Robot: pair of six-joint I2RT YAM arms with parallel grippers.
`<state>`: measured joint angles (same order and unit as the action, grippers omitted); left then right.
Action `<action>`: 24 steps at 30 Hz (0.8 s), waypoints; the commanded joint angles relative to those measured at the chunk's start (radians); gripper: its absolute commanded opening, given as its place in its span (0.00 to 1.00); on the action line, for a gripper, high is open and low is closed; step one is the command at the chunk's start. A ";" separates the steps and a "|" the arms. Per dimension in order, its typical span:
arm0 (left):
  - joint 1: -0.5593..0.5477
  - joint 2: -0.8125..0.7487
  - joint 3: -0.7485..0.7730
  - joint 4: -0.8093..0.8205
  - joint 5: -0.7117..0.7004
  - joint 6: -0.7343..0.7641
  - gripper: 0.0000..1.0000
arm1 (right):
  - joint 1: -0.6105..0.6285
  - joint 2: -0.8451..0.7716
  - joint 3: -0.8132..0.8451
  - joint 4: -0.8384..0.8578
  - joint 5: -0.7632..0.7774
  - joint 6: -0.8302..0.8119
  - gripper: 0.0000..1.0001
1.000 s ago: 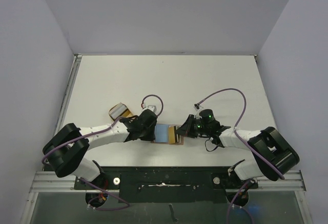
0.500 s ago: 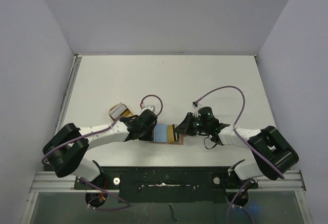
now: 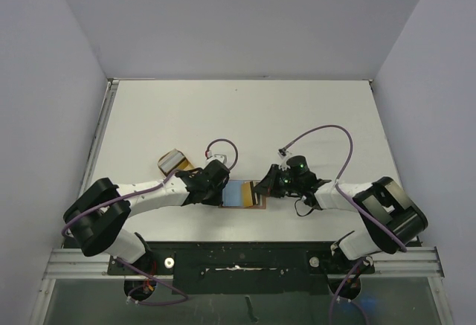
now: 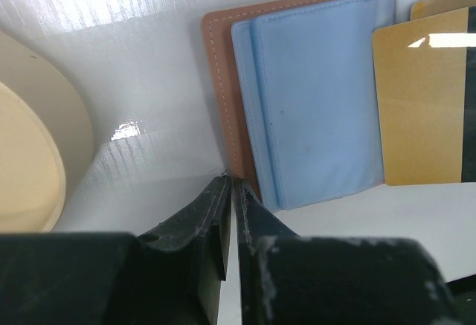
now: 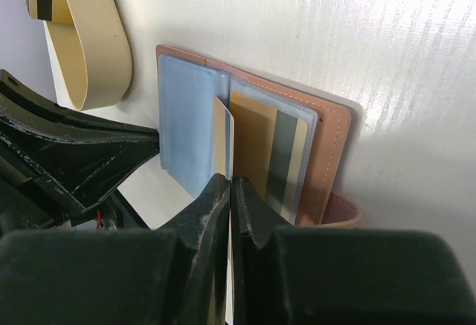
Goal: Put the credit cards into the card holder
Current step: Insert the credit card into the card holder.
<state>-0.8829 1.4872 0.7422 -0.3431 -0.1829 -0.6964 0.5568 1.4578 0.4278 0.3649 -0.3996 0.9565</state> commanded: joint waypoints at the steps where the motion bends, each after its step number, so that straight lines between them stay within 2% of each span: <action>1: -0.008 0.005 0.000 0.043 0.003 0.002 0.07 | -0.004 0.019 -0.005 0.059 0.039 -0.025 0.00; 13: -0.011 -0.003 0.003 0.033 0.003 0.002 0.07 | -0.005 -0.038 0.011 -0.038 0.067 -0.056 0.00; 24: -0.012 -0.001 0.007 0.031 0.005 0.001 0.07 | -0.005 -0.009 0.017 -0.028 0.061 -0.053 0.00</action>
<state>-0.8860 1.4872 0.7414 -0.3405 -0.1818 -0.6968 0.5568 1.4452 0.4274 0.3355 -0.3668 0.9260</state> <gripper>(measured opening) 0.069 0.025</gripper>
